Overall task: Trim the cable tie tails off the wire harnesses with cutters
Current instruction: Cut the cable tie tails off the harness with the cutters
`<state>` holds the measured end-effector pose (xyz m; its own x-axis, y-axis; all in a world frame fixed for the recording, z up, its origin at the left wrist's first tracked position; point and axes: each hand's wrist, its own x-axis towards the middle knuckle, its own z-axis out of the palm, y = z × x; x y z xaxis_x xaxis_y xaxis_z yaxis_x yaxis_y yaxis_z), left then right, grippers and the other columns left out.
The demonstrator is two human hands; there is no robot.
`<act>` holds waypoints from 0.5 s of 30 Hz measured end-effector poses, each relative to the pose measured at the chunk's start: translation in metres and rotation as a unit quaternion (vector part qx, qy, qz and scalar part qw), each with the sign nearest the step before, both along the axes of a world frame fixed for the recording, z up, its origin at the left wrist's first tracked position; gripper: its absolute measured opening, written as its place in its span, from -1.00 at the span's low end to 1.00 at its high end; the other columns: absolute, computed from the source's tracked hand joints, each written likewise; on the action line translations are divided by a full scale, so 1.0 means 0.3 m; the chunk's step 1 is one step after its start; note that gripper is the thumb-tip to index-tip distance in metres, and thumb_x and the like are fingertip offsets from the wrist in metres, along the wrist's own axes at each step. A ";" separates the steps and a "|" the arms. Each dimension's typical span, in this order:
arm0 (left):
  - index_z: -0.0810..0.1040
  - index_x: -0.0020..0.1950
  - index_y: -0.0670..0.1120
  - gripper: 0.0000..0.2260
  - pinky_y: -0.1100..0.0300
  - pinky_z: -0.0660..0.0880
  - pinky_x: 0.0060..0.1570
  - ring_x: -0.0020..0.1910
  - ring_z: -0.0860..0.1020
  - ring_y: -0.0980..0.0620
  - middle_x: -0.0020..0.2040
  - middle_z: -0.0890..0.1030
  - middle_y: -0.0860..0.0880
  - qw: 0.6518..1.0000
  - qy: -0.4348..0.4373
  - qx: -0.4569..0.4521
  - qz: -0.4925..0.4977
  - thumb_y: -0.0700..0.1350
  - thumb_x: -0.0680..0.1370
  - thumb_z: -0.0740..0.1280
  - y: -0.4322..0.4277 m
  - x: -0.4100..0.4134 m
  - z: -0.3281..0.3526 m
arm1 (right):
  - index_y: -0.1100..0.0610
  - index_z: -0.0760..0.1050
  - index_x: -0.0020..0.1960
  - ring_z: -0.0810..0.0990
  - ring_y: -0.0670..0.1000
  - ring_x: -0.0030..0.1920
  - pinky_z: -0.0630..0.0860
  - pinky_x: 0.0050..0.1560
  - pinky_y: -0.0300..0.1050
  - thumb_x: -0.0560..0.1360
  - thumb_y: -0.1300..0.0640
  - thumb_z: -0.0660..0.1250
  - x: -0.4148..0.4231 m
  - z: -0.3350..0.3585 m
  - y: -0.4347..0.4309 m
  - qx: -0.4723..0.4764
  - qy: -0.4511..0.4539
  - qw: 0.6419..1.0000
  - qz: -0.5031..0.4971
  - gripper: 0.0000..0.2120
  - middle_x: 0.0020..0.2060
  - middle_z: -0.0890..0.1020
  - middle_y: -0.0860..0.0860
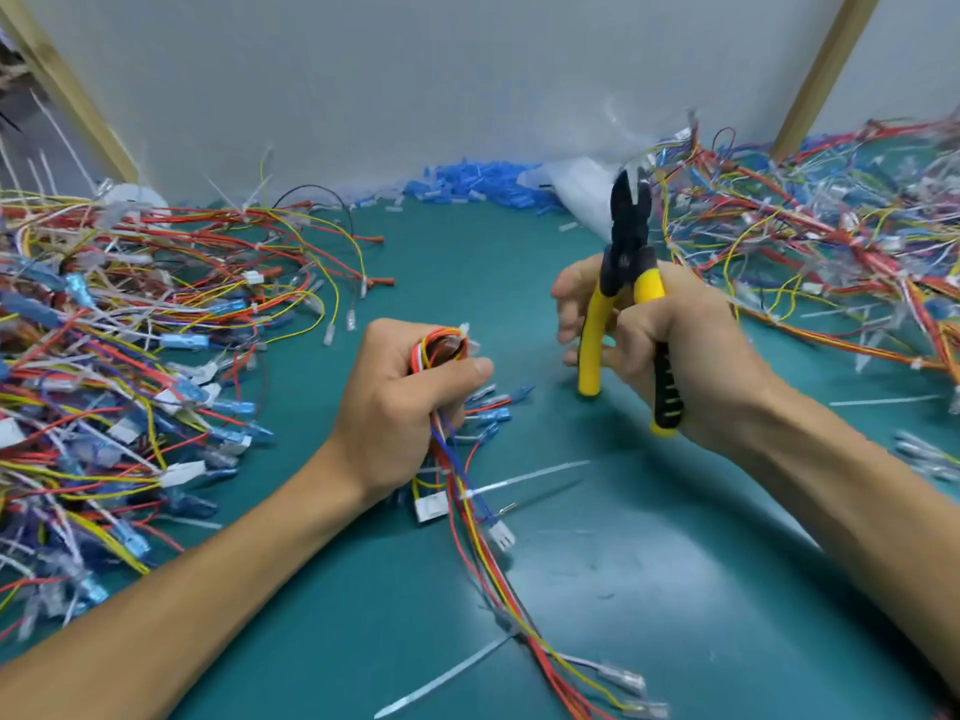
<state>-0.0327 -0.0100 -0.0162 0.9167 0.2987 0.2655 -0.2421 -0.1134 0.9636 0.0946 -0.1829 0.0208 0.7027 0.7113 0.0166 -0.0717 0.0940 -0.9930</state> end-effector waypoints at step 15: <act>0.44 0.06 -0.10 -0.78 0.21 0.45 0.15 0.01 0.55 0.03 0.01 0.55 -0.07 0.990 -0.074 0.036 0.118 0.02 0.72 0.13 -0.010 0.010 0.056 | 0.37 0.64 0.00 0.45 0.05 -0.42 0.44 -0.38 -0.19 0.47 0.27 0.36 -0.044 -0.003 -0.013 -0.049 -0.059 0.981 0.178 -0.81 -0.35 0.66 0.03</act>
<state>-0.0297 -0.0130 0.0006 0.7731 0.4758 0.4194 -0.3383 -0.2500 0.9072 0.0815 -0.1866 0.0198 0.4072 0.9133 0.0018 0.0336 -0.0130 -0.9994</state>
